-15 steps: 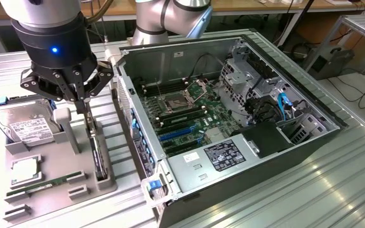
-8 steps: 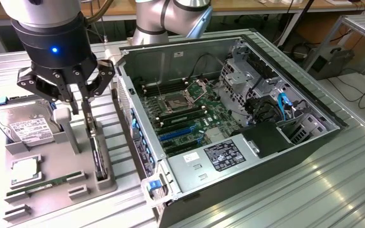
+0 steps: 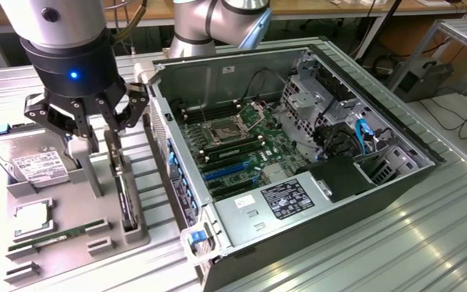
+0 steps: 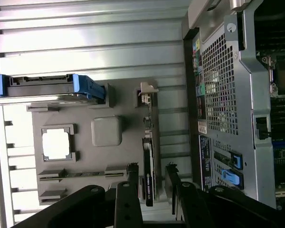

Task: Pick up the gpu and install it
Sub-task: 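Pick up the gpu and move the gpu toward the slot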

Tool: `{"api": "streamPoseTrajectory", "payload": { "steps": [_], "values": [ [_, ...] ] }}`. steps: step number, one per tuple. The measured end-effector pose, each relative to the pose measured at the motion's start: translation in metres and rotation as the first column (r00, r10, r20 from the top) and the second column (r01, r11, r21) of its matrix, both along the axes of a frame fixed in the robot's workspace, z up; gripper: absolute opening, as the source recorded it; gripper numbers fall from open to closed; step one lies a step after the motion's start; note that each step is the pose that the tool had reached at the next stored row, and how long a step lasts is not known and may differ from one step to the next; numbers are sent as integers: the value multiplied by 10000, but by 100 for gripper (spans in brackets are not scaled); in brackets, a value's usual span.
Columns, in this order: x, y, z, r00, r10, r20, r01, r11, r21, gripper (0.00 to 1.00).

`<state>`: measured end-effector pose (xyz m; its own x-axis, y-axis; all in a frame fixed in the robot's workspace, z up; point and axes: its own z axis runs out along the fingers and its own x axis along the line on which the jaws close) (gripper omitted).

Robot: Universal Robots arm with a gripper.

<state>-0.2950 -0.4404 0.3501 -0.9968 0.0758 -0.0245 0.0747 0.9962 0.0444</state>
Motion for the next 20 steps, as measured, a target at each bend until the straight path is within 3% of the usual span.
{"api": "streamPoseTrajectory", "payload": {
  "steps": [20],
  "values": [
    [1, -28, -437, 10000, 0, 6, 0, 10000, 0, 36]
  ]
}}
